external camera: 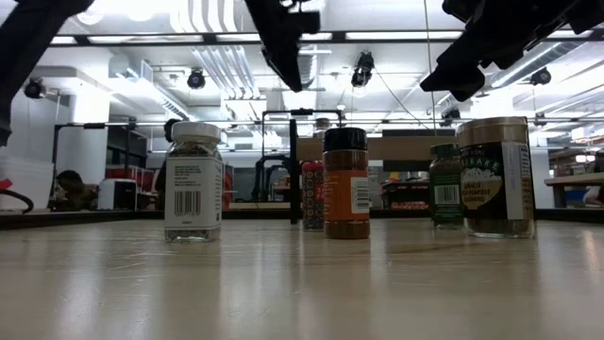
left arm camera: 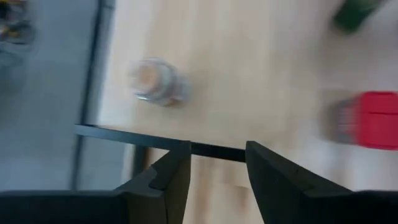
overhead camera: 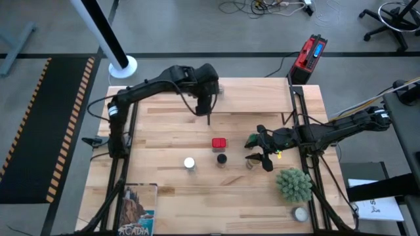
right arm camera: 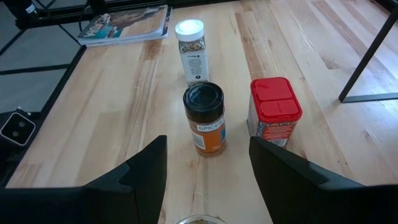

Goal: Shelf spices
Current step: Put the white seasoning bottle on the shelf aligned with the light brown seasoning bottle

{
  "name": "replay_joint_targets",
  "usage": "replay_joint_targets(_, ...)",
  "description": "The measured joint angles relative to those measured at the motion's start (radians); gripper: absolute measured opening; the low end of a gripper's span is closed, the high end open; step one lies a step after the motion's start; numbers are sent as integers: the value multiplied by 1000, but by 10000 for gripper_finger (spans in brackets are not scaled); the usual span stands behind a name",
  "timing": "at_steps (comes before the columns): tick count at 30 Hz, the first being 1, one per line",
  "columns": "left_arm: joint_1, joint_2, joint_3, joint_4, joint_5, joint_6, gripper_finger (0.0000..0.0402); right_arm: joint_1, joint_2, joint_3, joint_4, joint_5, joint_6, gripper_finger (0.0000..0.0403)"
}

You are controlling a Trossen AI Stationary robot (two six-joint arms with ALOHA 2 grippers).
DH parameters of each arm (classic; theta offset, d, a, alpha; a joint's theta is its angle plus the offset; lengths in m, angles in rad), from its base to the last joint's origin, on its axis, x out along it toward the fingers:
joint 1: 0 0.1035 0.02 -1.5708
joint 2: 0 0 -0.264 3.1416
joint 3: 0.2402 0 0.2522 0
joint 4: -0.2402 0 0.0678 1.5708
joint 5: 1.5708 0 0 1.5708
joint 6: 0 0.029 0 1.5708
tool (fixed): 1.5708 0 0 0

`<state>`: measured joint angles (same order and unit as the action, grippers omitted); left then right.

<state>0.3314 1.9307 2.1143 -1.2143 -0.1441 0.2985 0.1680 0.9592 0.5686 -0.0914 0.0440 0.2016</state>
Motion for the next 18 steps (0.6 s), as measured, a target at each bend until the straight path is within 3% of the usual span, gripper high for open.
replay_joint_targets(7,-73,-48,0,-120,181,-158,147,0,0,-7,-1,0,8,204)
replay_joint_targets(18,-338,-34,-14,-196,195,-251,147,0,0,-11,0,0,8,204)
